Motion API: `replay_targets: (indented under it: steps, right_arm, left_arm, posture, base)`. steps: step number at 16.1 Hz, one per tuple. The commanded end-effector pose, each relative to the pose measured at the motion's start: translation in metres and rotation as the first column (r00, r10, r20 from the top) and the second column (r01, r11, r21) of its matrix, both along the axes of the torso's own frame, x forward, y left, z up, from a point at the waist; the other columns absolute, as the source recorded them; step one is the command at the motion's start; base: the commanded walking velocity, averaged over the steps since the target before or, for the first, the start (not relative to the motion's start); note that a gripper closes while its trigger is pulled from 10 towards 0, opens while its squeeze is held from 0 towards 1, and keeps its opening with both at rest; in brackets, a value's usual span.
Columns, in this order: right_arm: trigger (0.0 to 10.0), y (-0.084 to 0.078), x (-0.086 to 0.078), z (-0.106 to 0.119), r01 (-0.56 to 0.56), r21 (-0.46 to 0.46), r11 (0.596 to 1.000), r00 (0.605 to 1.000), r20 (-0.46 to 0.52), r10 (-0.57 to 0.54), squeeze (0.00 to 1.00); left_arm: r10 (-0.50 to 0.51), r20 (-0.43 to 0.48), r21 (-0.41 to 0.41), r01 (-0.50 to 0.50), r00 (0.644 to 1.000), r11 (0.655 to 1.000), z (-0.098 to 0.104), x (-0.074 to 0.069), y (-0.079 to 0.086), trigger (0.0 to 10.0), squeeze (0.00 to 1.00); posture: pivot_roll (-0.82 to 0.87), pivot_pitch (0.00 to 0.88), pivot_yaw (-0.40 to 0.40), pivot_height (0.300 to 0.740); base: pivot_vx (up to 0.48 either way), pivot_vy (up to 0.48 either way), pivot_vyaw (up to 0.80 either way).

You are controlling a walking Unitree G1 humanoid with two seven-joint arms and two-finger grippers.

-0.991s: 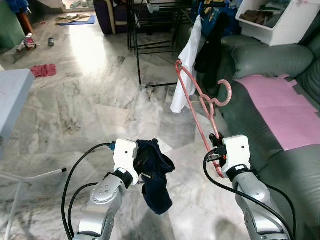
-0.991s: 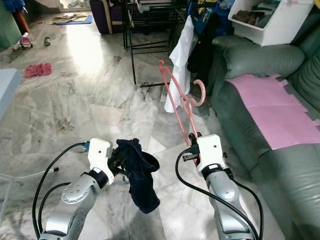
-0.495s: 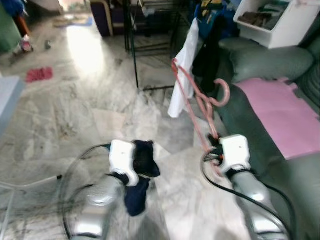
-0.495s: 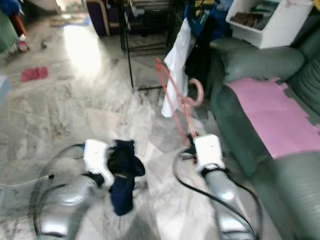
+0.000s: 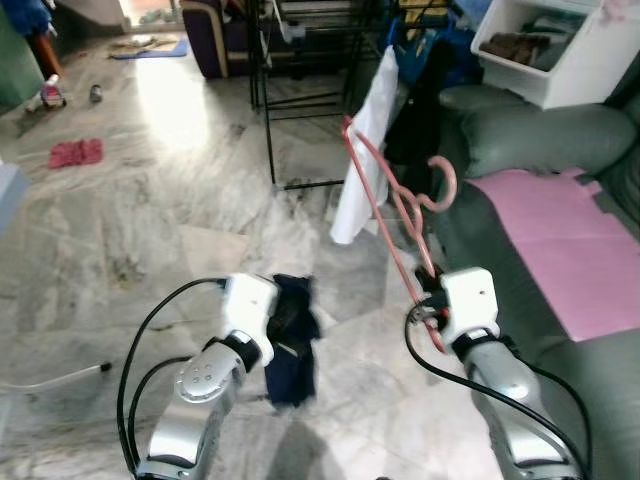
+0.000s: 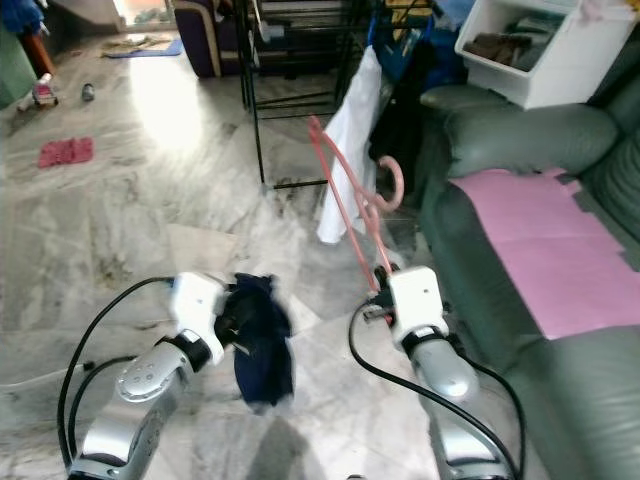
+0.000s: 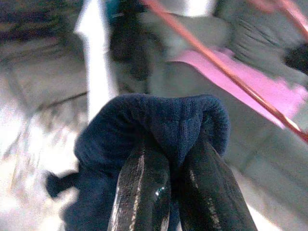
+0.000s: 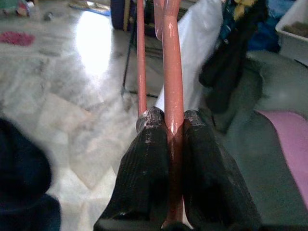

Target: Hang hanger

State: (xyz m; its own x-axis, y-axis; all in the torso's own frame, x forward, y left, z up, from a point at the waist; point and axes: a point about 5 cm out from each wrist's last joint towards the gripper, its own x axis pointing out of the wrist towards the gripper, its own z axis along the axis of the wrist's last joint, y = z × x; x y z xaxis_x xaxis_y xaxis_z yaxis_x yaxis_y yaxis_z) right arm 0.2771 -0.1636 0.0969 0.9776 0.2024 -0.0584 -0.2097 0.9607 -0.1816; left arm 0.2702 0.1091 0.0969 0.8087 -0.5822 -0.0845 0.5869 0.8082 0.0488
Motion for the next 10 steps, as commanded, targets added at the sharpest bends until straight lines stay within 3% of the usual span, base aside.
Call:
replay_targets:
  steps: [1, 5, 7, 10]
  right_arm:
    - [10.0, 0.002, 0.002, 0.01, -0.023, 0.014, 1.0, 0.999, 0.023, 0.023, 0.0]
    - [10.0, -0.006, 0.009, 0.011, 0.013, 0.02, 1.0, 1.0, 0.012, -0.013, 0.0]
    - [10.0, -0.002, 0.008, 0.013, 0.008, 0.02, 1.0, 1.0, 0.024, -0.008, 0.0]
    - [10.0, 0.002, 0.006, 0.012, -0.013, 0.018, 1.0, 1.0, 0.027, 0.012, 0.0]
  left_arm:
    - [-0.028, 0.077, 0.063, 0.024, 0.997, 0.998, 0.011, 0.008, 0.011, 10.0, 0.0]
    - [0.028, 0.11, 0.106, -0.04, 0.993, 0.994, 0.025, 0.033, 0.037, 10.0, 0.0]
    - [-0.007, 0.117, 0.079, -0.002, 0.993, 0.997, 0.027, 0.035, 0.036, 10.0, 0.0]
    - [-0.004, 0.106, 0.062, -0.002, 0.994, 0.998, 0.022, 0.033, 0.029, 10.0, 0.0]
  posture:
    - [0.02, 0.071, -0.044, 0.74]
    - [0.02, 0.06, -0.031, 0.74]
    - [0.02, 0.058, -0.033, 0.74]
    - [0.02, 0.057, -0.039, 0.74]
  base:
    - [0.0, 0.0, 0.0]
    - [0.0, 0.0, 0.0]
    - [0.0, 0.0, -0.64]
    - [0.0, 0.301, -0.62]
